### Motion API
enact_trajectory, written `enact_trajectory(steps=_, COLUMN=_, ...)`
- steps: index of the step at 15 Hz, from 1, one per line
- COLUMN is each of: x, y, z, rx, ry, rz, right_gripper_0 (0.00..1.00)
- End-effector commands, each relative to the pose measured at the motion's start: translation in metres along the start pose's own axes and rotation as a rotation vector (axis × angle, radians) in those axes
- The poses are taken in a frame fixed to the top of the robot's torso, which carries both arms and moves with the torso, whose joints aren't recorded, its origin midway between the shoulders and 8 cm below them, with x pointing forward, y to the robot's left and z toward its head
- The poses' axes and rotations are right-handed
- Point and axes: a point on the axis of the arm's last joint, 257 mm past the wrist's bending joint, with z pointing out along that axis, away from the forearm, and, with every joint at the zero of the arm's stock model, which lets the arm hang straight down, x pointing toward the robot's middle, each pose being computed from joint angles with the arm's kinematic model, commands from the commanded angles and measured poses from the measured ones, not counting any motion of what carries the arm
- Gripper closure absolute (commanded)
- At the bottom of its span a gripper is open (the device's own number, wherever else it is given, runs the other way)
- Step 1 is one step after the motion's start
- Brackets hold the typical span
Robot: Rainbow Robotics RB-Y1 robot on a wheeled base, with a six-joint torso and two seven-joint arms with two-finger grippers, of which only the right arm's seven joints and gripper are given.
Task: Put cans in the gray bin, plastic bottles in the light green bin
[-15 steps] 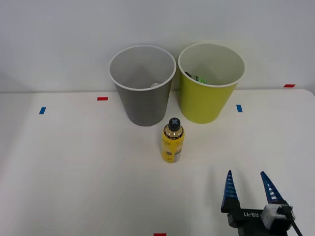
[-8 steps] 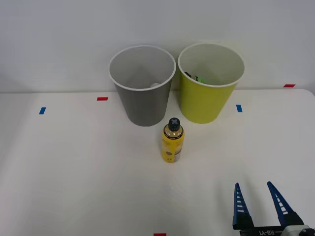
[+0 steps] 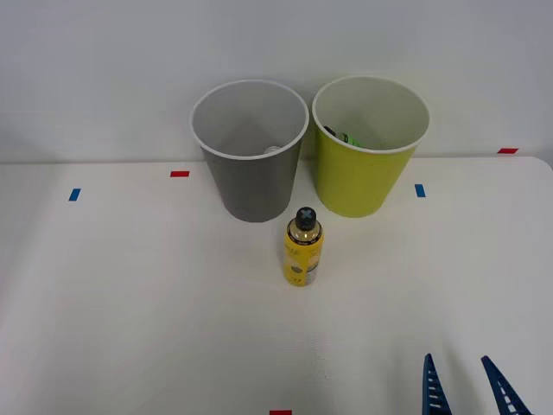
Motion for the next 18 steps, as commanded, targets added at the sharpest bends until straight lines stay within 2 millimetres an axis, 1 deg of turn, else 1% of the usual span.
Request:
enact_trajectory(steps=1, x=0.001, y=-0.003, z=-0.01, rx=0.016, ry=0.006, rz=0.064, right_gripper_0=0.27)
enact_trajectory(steps=5, x=0.0, y=0.009, z=-0.023, rx=-0.024, ry=-0.016, rz=0.155, right_gripper_0=0.28)
enact_trajectory(steps=7, x=0.008, y=0.013, z=-0.031, rx=-0.071, ry=-0.057, rz=0.165, right_gripper_0=0.28)
enact_trajectory(steps=9, x=0.009, y=0.014, z=-0.039, rx=-0.101, ry=-0.08, rz=0.097, right_gripper_0=0.28)
enact_trajectory(steps=11, x=0.007, y=0.021, z=-0.043, rx=-0.12, ry=-0.088, rz=0.073, right_gripper_0=0.28)
enact_trajectory(steps=13, x=0.009, y=0.025, z=-0.045, rx=-0.124, ry=-0.081, rz=0.054, right_gripper_0=0.28)
enact_trajectory(steps=18, x=0.021, y=0.057, z=-0.044, rx=-0.27, ry=-0.054, rz=-0.101, right_gripper_0=0.28)
